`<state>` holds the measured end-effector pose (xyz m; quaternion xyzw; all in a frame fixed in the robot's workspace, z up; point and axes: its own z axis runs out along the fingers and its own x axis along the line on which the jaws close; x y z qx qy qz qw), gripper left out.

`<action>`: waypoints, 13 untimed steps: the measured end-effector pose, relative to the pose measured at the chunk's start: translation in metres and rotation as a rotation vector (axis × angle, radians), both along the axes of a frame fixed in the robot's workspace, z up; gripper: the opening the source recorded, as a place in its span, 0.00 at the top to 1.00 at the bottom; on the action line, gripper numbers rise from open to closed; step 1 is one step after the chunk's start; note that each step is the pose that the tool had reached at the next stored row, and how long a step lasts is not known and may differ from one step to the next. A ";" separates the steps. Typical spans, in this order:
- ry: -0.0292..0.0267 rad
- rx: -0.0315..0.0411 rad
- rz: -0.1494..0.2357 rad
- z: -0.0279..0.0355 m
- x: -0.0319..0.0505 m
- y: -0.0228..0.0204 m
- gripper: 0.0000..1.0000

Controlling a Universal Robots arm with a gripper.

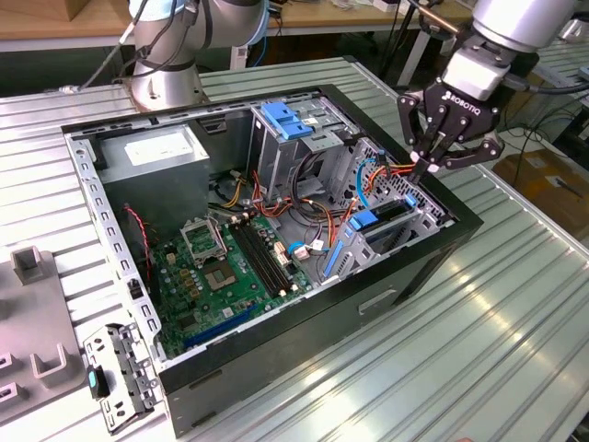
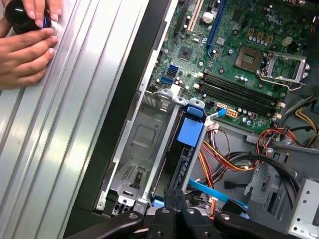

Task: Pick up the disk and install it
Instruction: 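Insert the first disk wire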

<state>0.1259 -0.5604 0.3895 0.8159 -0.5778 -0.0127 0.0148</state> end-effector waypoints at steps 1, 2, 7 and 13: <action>0.0007 -0.0001 0.000 0.0001 0.0011 0.0002 0.89; 0.0016 -0.0002 0.001 0.0001 0.0030 0.0006 0.89; 0.0043 -0.0001 0.006 0.0000 0.0144 0.0039 0.89; 0.0043 -0.0005 0.133 0.0001 0.0163 0.0042 0.89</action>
